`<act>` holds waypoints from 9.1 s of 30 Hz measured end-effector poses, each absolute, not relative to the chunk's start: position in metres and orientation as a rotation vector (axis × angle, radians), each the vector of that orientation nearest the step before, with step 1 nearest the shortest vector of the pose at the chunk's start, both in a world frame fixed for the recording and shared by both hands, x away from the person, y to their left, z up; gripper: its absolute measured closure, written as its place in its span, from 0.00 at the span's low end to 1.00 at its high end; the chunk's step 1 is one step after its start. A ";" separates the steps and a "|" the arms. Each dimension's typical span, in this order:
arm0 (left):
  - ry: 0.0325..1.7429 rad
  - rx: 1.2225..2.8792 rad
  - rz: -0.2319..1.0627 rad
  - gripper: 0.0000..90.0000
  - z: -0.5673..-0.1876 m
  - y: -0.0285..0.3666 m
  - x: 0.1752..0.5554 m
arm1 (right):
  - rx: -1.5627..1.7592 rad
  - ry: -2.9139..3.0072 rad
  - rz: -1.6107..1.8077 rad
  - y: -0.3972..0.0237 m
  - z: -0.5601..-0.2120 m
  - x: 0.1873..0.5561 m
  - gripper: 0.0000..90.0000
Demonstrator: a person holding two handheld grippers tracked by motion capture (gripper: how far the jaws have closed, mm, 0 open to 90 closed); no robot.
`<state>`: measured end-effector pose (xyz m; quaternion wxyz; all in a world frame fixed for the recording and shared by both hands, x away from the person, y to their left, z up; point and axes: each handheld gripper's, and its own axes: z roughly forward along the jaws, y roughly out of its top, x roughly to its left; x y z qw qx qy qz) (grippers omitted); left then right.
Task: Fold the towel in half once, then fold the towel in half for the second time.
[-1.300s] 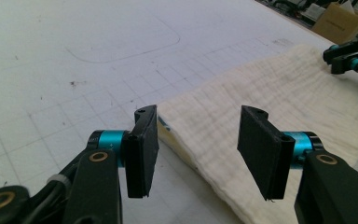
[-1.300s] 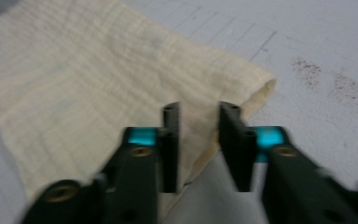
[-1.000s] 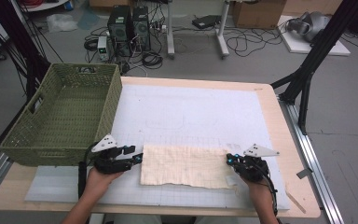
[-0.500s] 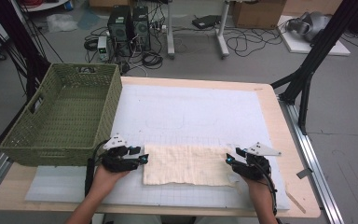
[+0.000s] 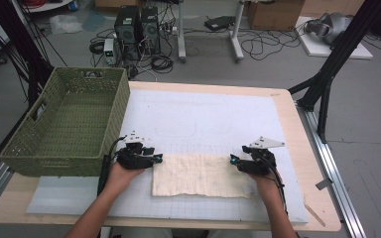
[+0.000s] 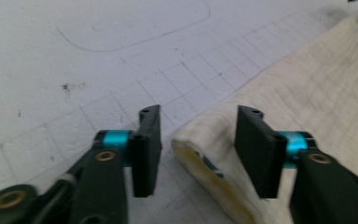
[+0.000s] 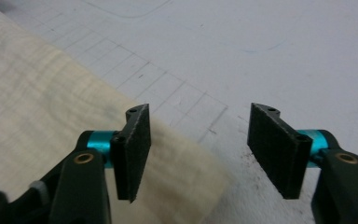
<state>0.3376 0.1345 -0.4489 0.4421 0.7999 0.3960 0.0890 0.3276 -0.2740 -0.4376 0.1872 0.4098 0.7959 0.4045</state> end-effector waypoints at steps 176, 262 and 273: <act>0.952 2.107 0.389 0.70 -0.444 0.112 0.374 | 1.205 2.032 1.127 -0.322 -0.432 0.252 0.13; 0.837 1.872 0.345 0.90 -0.431 0.141 0.328 | 0.940 2.240 1.243 -0.279 -0.426 0.307 0.93; 0.842 1.880 0.305 0.89 -0.440 0.145 0.313 | 0.940 2.257 1.254 -0.281 -0.433 0.288 0.92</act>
